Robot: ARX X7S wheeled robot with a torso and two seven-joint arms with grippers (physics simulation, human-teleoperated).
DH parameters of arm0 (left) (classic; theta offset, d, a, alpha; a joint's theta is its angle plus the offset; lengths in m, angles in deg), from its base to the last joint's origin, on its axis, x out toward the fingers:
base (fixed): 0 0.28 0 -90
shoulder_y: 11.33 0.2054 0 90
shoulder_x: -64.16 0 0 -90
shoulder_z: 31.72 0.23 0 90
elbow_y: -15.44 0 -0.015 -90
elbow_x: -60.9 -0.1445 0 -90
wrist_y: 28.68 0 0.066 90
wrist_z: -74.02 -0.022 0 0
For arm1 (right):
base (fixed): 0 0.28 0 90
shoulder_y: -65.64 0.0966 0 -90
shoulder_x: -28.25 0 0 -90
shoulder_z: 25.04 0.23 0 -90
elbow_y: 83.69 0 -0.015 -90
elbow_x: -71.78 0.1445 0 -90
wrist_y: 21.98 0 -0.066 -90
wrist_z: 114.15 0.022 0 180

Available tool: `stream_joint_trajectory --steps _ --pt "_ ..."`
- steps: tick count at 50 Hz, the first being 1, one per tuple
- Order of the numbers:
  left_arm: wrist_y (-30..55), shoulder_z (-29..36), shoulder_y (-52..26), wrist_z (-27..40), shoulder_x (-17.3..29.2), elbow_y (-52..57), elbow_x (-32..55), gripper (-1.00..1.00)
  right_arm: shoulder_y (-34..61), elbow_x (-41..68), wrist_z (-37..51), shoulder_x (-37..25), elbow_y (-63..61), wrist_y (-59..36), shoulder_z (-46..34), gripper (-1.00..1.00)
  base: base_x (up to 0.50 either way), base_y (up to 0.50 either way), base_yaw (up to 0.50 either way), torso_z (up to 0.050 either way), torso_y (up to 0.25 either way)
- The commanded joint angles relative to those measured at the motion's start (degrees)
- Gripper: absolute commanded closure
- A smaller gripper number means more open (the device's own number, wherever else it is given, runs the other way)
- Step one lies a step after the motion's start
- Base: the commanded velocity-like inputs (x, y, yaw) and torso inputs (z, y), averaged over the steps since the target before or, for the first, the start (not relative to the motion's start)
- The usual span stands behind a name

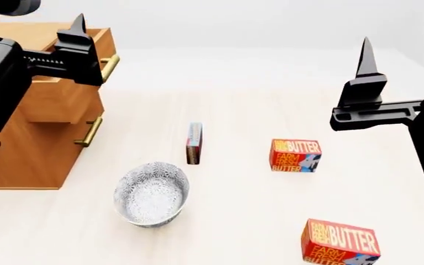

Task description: Put the chocolate pudding in the top drawer of the cabinet and close it.

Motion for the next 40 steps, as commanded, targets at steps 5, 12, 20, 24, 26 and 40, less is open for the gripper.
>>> stream_joint_trajectory --steps 5,12,20,24,26,40 --pt "-1.49 1.26 -0.42 1.03 1.42 -0.39 1.32 -1.00 0.21 0.32 0.55 -1.17 0.35 1.65 -1.50 -1.00 0.50 0.00 0.00 0.000 0.003" --pt "-1.53 1.58 -1.19 1.79 1.74 -0.79 2.30 -1.00 0.09 0.86 1.08 -1.70 0.42 2.49 -1.70 -1.00 0.50 0.00 0.00 0.000 0.000" --pt "-1.69 2.01 -1.89 2.60 2.05 -1.17 3.34 -1.00 -0.43 0.04 0.58 -2.02 0.37 3.29 -2.21 -1.00 0.50 0.00 0.00 0.000 0.003" --pt "-1.93 2.74 -2.35 2.56 2.23 -1.85 3.01 -1.00 -1.02 -0.83 -0.06 -2.30 0.32 3.81 -2.16 -1.00 0.50 0.00 0.00 0.000 0.000" --pt "-1.96 3.20 -3.02 2.55 2.26 -2.46 2.83 -1.00 -1.23 -1.04 -0.03 -2.40 0.44 3.95 -2.25 -1.00 0.45 0.00 0.00 0.000 0.000" --pt "-5.23 13.72 -11.94 -2.37 1.57 -17.73 -7.89 -1.00 -5.44 -8.00 -4.84 -2.54 -0.30 6.90 -2.94 -1.00 0.00 0.00 0.00 0.000 0.000"
